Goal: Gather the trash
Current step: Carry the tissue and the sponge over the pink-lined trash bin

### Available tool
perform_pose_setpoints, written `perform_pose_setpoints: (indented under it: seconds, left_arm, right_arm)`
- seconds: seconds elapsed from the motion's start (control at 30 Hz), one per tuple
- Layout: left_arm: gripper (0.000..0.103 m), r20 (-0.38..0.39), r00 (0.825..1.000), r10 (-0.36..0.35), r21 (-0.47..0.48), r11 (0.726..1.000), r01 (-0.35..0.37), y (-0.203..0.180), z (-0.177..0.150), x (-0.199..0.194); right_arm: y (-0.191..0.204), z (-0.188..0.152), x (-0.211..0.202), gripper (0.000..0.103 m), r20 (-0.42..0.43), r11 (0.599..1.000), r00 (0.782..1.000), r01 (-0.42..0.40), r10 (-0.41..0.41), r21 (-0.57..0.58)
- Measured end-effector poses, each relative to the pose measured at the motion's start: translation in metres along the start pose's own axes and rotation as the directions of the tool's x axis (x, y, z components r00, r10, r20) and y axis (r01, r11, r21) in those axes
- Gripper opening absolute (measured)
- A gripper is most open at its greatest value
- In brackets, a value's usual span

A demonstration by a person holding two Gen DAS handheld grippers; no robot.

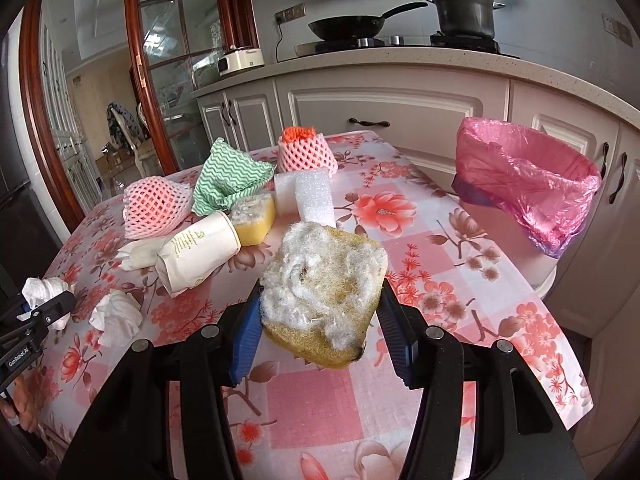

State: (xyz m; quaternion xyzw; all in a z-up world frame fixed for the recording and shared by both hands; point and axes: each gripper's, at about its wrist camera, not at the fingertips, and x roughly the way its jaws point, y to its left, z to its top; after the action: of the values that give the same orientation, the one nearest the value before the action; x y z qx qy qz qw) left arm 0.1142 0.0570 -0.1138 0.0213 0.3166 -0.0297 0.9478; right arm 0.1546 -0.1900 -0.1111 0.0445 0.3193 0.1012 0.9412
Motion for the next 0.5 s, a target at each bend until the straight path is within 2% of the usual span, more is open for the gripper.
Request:
perform_pose_setpoints:
  seconds: [0.5]
  left_arm:
    - [0.033, 0.074, 0.989, -0.126, 0.106, 0.987, 0.117, -0.071, 0.047, 0.01]
  right_arm:
    - [-0.015, 0.004, -0.045, 0.052, 0.13, 1.0, 0.991, 0.022, -0.022, 0.003]
